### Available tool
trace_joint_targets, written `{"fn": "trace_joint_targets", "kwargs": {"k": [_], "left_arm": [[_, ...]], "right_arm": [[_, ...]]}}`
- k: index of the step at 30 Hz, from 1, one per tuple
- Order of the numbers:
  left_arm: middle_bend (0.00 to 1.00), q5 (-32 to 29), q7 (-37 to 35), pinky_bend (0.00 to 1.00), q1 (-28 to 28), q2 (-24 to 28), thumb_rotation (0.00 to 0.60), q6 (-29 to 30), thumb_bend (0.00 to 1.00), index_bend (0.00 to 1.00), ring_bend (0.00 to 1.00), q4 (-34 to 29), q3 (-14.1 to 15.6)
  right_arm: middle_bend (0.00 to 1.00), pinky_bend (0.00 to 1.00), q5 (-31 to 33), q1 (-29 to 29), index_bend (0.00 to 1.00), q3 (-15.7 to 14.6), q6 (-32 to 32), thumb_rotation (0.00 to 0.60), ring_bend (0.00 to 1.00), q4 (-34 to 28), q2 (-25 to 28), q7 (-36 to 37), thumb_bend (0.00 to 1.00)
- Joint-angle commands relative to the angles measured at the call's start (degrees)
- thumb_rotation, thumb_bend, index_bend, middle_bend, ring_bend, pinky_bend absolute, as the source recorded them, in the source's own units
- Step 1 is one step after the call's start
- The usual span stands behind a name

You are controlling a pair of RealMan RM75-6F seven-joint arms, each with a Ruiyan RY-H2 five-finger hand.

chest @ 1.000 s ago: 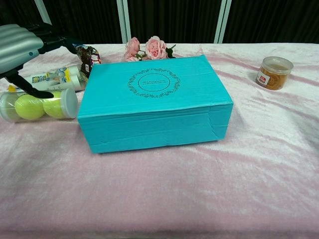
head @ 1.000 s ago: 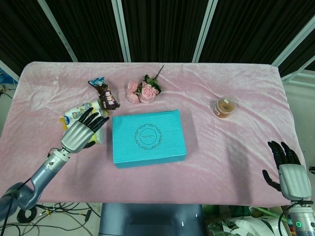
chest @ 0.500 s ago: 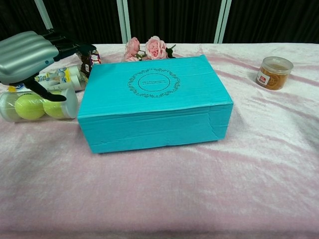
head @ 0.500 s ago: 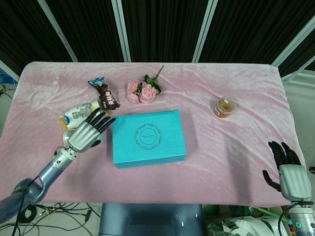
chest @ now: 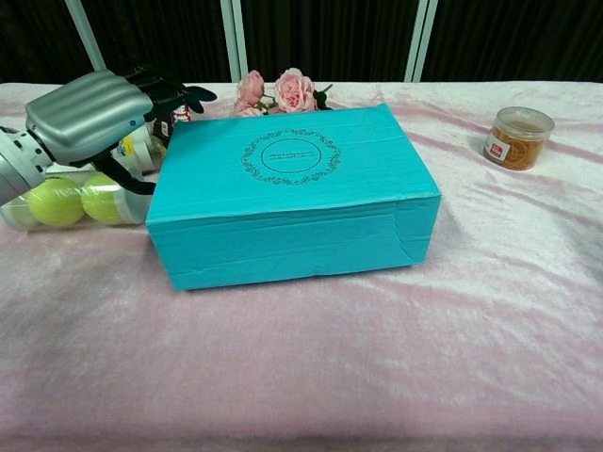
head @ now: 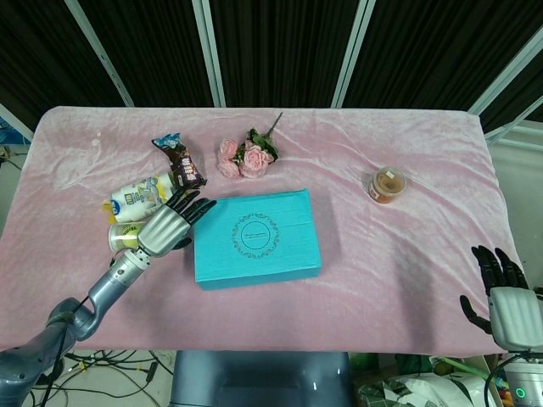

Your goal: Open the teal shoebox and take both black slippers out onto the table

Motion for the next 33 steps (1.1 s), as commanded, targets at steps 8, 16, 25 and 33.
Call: {"fn": "trace_joint_targets", "kwargs": {"k": [8,16,25,33], "left_arm": [[0.2,-0.49,-2.21,0.07,-2.14,-3.59,0.6,-0.08,0.1,0.1,0.1,5.22,1.14],[0.25,0.18,-4.44,0.11,-3.11,-4.73,0.6,0.67,0.39,0.16,0.13,7.82,2.97],[0.36,-0.82,-8.09,0.3,-3.53,-5.9,0.6,3.17,0.51,0.22,0.24,9.48,3.0],[0.43,-5.4,-17.14,0.46,-2.66,-8.22,0.6,6.42,0.54,0.26,0.31,9.82,-0.65]], "right_arm": [[0.07,0.14,0.07,-0.57,0.0,-0.07,0.45,0.6,0.0,0.15,-0.01,0.36,0.27],[0.07,0.14,0.0,-0.84,0.0,-0.02,0.64,0.6,0.0,0.32,0.04,0.76,0.27],[0.07,0.14,-0.31,-0.79,0.0,0.01,0.44,0.6,0.0,0.14,0.26,0.97,0.27],[0.07,0.14,-0.59,-0.58,0.0,0.06,0.1,0.6,0.0,-0.17,0.48,0.92,0.27]]}}
